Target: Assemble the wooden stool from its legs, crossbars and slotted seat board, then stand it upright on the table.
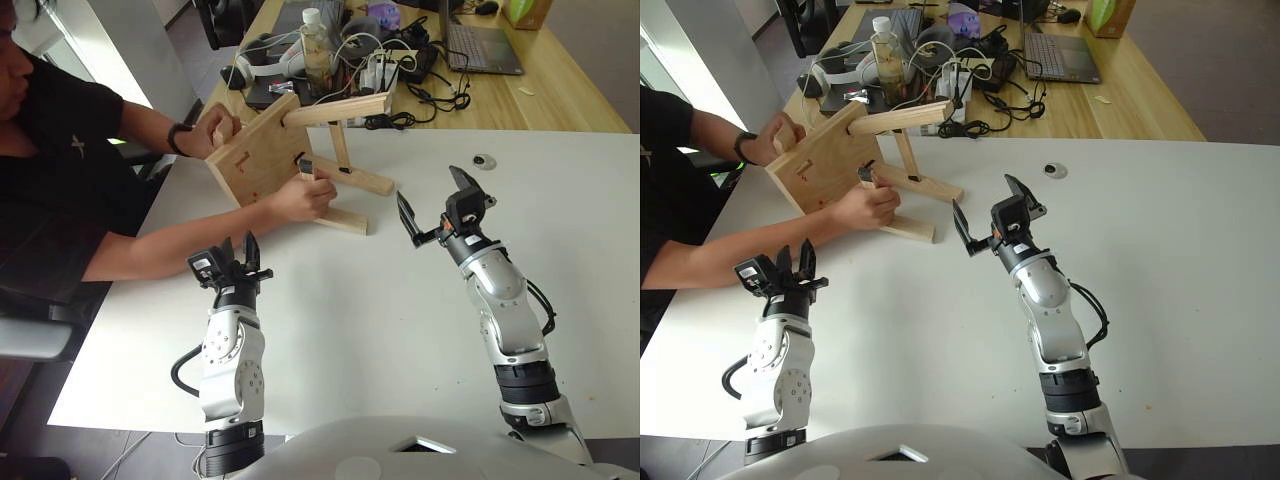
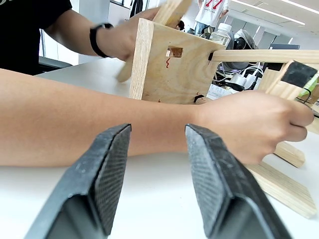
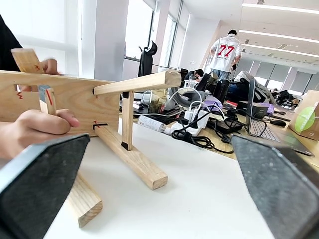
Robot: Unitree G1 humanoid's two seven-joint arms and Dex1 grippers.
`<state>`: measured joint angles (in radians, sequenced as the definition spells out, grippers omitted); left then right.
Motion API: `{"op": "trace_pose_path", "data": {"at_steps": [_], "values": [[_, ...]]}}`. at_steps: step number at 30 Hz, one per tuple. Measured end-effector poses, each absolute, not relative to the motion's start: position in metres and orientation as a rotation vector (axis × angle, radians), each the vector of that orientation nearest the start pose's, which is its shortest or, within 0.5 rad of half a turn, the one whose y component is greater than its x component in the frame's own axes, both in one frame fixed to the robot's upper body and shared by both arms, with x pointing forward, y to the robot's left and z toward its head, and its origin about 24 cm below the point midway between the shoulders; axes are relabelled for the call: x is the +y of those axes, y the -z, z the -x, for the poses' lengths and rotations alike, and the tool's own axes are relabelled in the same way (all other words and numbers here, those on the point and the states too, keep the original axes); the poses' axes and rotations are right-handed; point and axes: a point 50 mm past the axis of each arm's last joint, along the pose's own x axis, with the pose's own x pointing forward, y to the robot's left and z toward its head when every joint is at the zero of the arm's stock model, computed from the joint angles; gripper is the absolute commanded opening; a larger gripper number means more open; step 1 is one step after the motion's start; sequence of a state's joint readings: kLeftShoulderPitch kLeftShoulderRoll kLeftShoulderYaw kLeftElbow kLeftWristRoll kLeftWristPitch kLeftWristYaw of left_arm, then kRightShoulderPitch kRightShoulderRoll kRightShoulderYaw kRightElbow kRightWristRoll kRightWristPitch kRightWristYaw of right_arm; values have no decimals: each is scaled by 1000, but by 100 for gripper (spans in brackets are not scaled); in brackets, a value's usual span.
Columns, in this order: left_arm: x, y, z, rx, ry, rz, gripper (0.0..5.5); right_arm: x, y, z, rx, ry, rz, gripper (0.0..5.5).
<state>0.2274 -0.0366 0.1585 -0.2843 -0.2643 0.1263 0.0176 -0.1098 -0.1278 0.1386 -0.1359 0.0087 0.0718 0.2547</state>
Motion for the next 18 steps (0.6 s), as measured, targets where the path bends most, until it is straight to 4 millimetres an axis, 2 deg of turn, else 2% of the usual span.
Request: {"op": "trace_pose_path", "data": {"at_steps": [18], "values": [[195, -45, -204, 35, -225, 263, 203, -113, -89, -266, -144, -430, 161, 535]]}}
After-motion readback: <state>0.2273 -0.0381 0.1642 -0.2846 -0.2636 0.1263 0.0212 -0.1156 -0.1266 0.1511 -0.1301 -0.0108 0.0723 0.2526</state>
